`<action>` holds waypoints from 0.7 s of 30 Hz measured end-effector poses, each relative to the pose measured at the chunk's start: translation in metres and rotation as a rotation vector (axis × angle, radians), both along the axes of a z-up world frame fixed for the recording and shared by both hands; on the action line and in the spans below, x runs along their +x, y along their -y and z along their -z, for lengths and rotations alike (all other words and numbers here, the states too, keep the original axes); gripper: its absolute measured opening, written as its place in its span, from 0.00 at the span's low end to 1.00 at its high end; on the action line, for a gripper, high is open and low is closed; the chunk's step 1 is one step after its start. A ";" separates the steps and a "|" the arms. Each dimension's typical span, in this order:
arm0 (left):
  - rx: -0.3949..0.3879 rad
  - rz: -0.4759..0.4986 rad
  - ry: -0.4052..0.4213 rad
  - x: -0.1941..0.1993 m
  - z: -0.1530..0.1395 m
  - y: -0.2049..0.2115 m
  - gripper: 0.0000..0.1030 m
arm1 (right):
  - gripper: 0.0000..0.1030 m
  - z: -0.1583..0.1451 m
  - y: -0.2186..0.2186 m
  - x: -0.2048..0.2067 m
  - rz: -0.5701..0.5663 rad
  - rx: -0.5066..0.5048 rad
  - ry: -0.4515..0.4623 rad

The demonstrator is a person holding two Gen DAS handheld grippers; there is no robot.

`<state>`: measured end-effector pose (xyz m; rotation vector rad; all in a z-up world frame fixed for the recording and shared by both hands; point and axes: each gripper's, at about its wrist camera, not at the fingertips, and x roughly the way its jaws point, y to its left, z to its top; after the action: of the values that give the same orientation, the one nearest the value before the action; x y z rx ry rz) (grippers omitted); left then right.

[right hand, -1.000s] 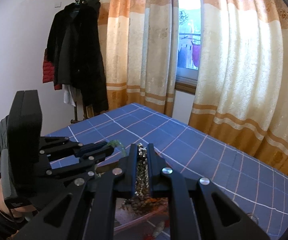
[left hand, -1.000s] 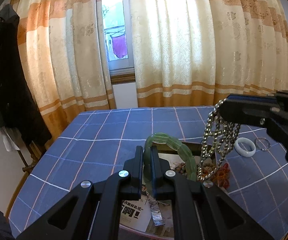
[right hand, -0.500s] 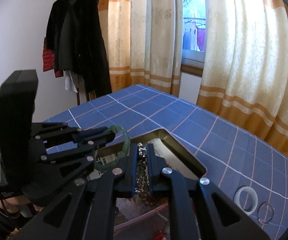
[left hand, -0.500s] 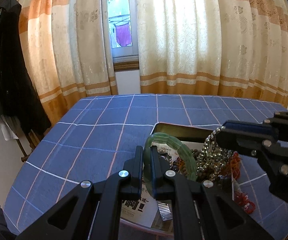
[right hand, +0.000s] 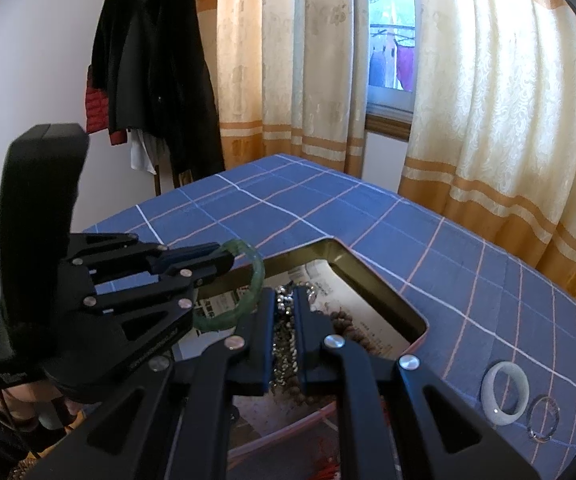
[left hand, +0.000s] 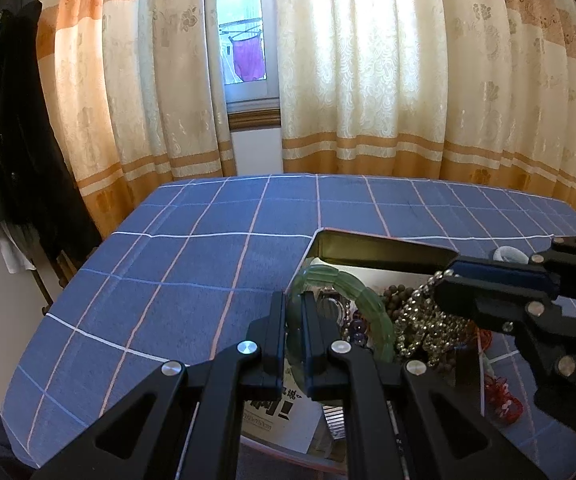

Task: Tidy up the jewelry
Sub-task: 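Open both tools to drop the bead chain and green bangle into the tin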

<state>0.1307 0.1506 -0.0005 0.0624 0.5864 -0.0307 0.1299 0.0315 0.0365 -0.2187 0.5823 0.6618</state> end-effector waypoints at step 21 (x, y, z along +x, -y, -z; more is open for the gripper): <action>-0.117 -0.060 -0.028 -0.007 -0.001 -0.018 0.75 | 0.61 0.021 0.039 -0.003 0.066 0.010 -0.052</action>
<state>0.1236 0.1690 0.0001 -0.0691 0.6131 -0.0079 0.1269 -0.0076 0.0151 -0.1724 0.6328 0.6078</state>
